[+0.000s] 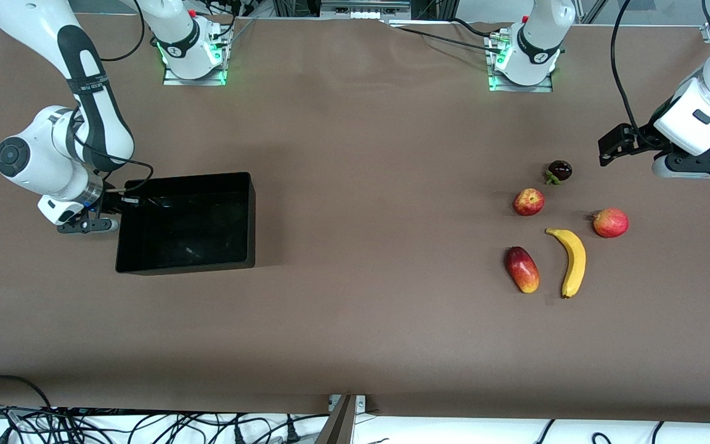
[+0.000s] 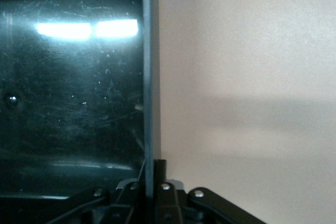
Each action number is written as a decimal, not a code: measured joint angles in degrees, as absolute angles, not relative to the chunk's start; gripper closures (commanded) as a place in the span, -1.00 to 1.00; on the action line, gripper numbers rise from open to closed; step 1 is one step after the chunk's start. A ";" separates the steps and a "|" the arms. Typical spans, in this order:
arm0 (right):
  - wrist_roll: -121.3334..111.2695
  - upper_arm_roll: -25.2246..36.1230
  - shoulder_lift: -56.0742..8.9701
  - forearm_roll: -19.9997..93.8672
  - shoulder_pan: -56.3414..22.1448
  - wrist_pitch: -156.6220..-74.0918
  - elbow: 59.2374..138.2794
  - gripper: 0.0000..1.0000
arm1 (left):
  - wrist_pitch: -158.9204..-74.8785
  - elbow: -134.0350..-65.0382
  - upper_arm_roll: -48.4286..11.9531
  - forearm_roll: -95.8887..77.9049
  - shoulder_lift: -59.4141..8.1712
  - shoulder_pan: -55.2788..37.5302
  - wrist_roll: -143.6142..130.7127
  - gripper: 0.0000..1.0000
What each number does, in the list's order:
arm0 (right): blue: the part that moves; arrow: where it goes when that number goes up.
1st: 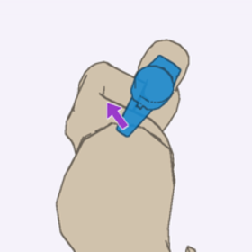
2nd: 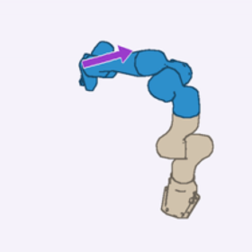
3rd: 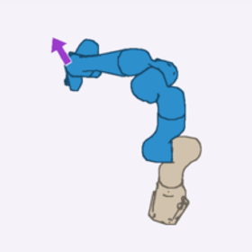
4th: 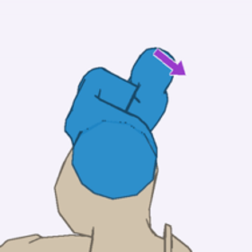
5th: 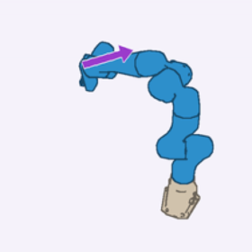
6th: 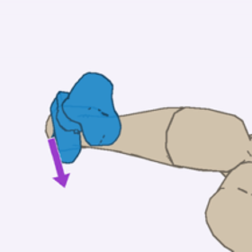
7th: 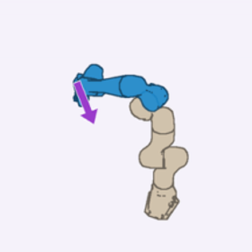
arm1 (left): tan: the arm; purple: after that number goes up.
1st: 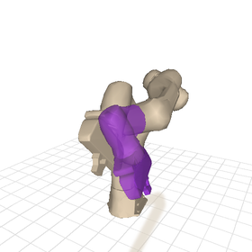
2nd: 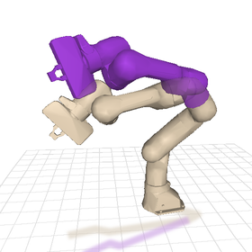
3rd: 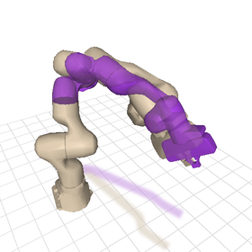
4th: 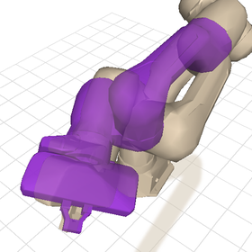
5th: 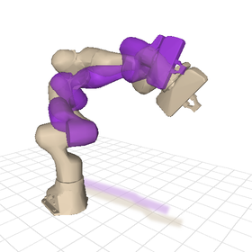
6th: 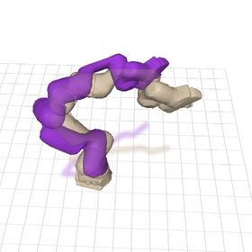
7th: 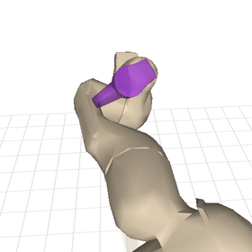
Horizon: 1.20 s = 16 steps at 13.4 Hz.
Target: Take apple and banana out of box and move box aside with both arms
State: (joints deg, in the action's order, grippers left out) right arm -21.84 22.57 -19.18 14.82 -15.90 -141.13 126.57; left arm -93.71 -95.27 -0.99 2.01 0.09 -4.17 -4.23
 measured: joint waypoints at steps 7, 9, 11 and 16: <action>-19.84 22.28 -18.26 14.81 -16.29 -128.22 114.20 -1.00 | -93.56 -95.26 -0.99 2.01 0.09 -4.18 -4.23 -1.00; -17.85 22.28 -17.90 14.01 -16.46 -119.75 107.25 -1.00 | -93.55 -95.25 -0.99 2.01 0.09 -4.18 -4.23 -1.00; -14.83 22.18 -17.16 11.74 -16.94 -110.07 99.56 -1.00 | -93.53 -95.24 -0.99 2.01 0.09 -4.18 -4.23 -1.00; -7.21 21.94 -12.86 5.87 -21.52 -90.56 86.18 -1.00 | -93.50 -95.19 -1.00 2.01 0.09 -4.19 -4.23 -1.00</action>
